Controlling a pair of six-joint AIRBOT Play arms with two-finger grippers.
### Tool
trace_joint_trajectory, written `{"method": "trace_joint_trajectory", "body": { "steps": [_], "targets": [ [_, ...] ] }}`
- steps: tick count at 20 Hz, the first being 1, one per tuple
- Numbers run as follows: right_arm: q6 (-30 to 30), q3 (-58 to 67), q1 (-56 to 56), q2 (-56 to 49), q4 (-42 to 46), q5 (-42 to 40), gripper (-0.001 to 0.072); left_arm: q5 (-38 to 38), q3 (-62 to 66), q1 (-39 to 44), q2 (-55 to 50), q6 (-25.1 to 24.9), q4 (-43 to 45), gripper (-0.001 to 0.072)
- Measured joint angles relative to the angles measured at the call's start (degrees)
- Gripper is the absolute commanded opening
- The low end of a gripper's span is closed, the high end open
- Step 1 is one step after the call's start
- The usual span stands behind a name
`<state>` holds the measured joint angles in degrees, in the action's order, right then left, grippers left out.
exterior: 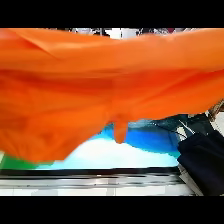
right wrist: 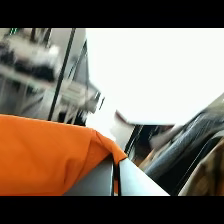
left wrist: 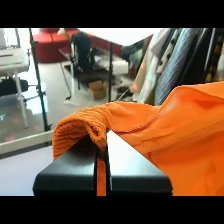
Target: Fold the clothes and pants, and hang the long-sleeved shirts on hangers.
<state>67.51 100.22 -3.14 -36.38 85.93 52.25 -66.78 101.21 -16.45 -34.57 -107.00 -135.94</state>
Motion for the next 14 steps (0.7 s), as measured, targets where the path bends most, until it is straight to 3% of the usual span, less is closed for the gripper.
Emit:
{"method": "trace_joint_trajectory", "body": {
  "steps": [4, 8, 11, 14],
  "targets": [
    [-2.75, 0.02, 0.0, -4.2, 0.02, -3.8, 0.0009, -2.43, -2.12, 0.0, -1.44, 9.16, -0.46, 0.0012],
    [-3.8, 0.0, -0.04, -18.78, -0.81, -0.98, 0.0009, -3.85, -13.6, 0.52, -5.16, 15.15, -0.76, 0.0012],
    [-4.72, 0.0, -0.09, -33.59, -2.64, -2.16, 0.001, 2.71, -25.79, 3.41, -10.4, 16.28, -0.5, 0.0012],
    [-5.29, -0.02, -0.09, -47.91, -5.55, -8.35, 0.001, 14.82, -33.38, 8.22, -20.92, 15.72, 0.39, 0.0012]
  ]
}}
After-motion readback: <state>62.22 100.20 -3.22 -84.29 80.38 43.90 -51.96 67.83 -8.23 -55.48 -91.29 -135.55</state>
